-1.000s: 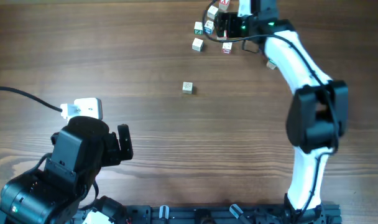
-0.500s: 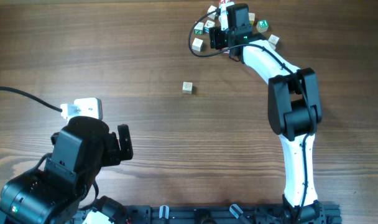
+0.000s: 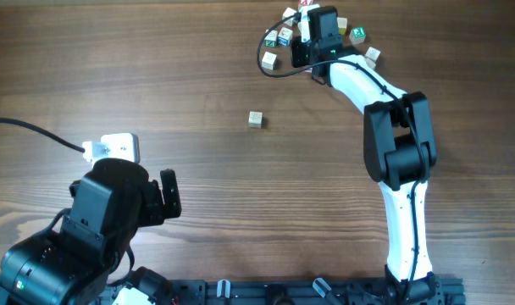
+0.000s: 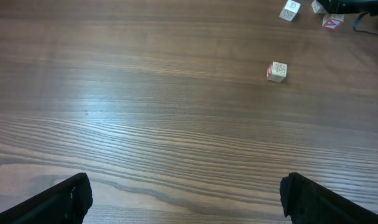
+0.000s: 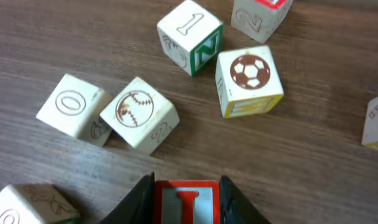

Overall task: Form a horizontal line
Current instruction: 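Reach the right arm into the cluster and grasp the red '1' block, then place the red '1' block right of the bee block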

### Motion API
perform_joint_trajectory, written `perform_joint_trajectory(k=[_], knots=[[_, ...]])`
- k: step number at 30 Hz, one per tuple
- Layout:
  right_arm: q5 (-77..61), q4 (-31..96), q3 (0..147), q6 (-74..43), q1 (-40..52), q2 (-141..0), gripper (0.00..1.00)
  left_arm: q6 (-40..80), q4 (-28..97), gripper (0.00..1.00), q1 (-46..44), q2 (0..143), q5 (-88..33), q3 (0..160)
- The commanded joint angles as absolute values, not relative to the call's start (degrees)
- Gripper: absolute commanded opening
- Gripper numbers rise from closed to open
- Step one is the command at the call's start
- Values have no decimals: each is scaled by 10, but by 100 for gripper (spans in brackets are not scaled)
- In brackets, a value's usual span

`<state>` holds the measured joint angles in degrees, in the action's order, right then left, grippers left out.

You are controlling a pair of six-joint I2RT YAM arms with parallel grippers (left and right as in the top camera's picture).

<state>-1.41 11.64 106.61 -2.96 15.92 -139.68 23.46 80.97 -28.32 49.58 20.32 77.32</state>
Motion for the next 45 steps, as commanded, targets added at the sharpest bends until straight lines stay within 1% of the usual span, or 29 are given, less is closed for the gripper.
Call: perform_joint_trajectory(k=[1,5,9,12,14,15,16,18,22,24,27,29,32,33,34,36,40,42,44,45], knots=[[-9,169,1136,-30,159,-1411,24,244,809,100,-281,495,209,773],[-9,265,1216,-30,159,-1392,24,244,809,100,-281,495,209,773],[-9,341,1230,-37,159,-1339,24,244,809,100,-281,495,209,773],[-9,426,1230,-85,159,-1298,25,244,809,100,-281,495,209,773],[-19,522,1230,-166,159,-1275,23,244,809,100,-281,495,209,773],[-35,544,1230,-183,159,-1275,21,244,808,100,-281,495,209,773],[-81,586,1227,-193,161,-1275,20,244,809,100,-281,495,209,773],[-89,609,1211,-196,167,-1275,20,244,809,100,-281,495,209,773],[-86,613,1148,-196,199,-1275,20,244,809,100,-281,495,209,773],[-72,579,1090,-217,226,-1275,20,244,809,100,-281,495,209,773],[-69,490,1005,-252,254,-1275,21,244,809,100,-281,495,209,773],[-62,445,972,-260,264,-1275,21,244,809,100,-281,495,209,773],[-1,405,944,-287,275,-1275,21,244,809,100,-281,495,209,773],[4,401,944,-287,275,-1275,23,244,809,100,-281,495,209,773],[4,398,944,-287,275,-1275,28,244,809,100,-281,495,209,773],[4,395,944,-286,275,-1275,45,244,809,100,-281,495,209,773],[4,404,945,-287,275,-1275,50,244,809,100,-281,495,209,773],[2,408,946,-287,275,-1271,62,244,808,100,-281,495,209,773],[3,407,947,-286,275,-1256,72,244,809,100,-281,495,209,773],[6,407,948,-286,274,-1246,75,244,808,100,-281,495,209,773]])
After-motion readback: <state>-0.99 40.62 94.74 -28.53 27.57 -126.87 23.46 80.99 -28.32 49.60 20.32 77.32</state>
